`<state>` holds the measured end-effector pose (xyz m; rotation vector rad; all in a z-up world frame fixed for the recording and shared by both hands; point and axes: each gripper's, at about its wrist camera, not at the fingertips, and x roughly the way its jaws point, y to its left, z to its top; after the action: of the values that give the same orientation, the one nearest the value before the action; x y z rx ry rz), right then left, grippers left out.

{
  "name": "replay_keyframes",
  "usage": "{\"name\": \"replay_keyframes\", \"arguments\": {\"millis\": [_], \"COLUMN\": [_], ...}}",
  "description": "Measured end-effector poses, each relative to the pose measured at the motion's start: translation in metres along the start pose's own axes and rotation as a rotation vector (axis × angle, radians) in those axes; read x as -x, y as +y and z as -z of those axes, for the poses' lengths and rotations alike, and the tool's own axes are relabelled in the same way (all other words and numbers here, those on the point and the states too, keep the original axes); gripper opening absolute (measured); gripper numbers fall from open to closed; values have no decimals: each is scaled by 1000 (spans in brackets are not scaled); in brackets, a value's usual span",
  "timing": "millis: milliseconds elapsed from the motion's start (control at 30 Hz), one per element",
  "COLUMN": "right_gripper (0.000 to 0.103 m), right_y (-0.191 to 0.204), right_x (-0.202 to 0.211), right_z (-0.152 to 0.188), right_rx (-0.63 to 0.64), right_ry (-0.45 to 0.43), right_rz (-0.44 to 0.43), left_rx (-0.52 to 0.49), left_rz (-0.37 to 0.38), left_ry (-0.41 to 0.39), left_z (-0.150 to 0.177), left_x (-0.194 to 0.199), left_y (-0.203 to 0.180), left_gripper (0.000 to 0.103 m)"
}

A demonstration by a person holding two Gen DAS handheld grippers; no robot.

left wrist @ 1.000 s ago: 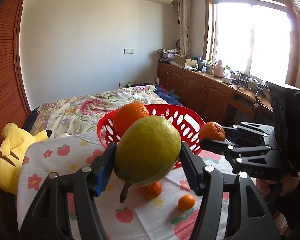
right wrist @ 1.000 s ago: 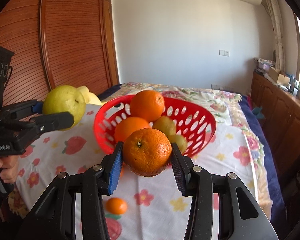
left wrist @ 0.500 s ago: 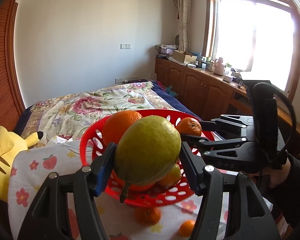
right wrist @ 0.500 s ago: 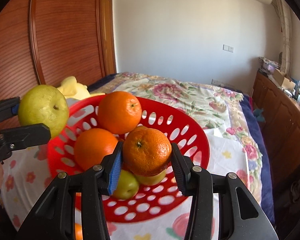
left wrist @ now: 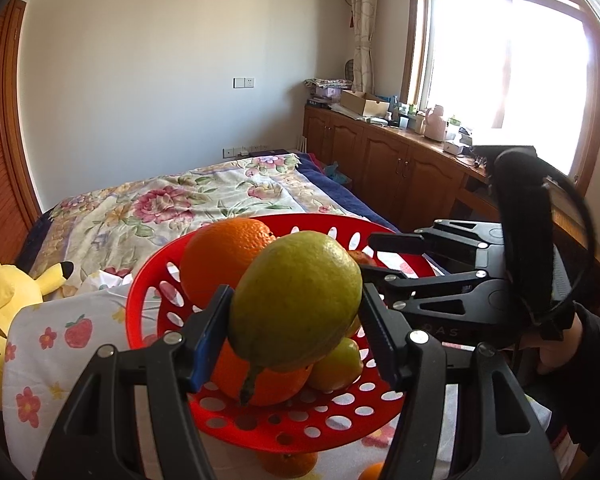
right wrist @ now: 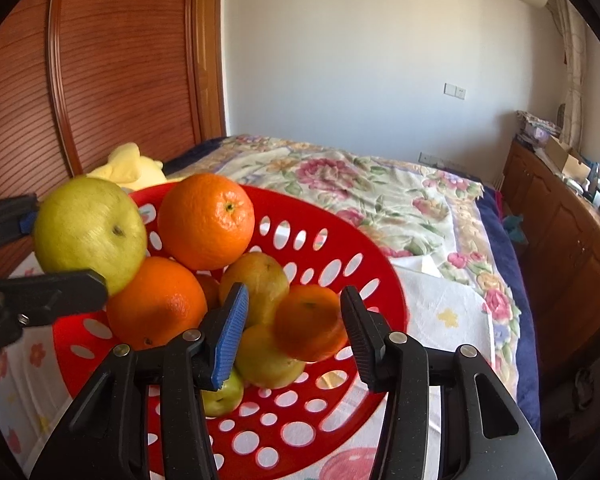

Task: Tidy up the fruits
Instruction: 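Open the right tool over the basket while the left tool lowers the pomelo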

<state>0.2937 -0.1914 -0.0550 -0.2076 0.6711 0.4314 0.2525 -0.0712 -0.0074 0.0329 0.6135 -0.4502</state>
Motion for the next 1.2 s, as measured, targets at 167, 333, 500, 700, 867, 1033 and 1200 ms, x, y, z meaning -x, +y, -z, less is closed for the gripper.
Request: {"name": "replay_keyframes", "arguments": {"millis": [167,333,500,700,867,1033,1200], "right_gripper": [49,49,49,50,50,50,50], "right_y": [-9,-19,-26,-31,-34,-37,-38], "right_x": [11,27,35,37,39,42,43], "right_z": [2,6,7,9,13,15,16], "right_rx": [-25,-59,-74,-85,-94,-102,-103], "right_ry": [-24,-54,-70,-80,-84,-89,-86], "right_rz": [7,14,21,9,5,3,2], "left_rx": [-8,-25,-37,-42,-44,-63,-59], "left_rz": [11,25,37,36,31,23,5], "left_ry": [11,22,34,46,54,59,47], "left_z": [0,1,0,-4,-6,-7,-5], "left_x": [-8,-16,-25,-35,-40,-43,-42], "left_y": [-6,-15,-23,-29,-33,-38,-41], "left_gripper": [62,62,62,62,62,63,64]}}
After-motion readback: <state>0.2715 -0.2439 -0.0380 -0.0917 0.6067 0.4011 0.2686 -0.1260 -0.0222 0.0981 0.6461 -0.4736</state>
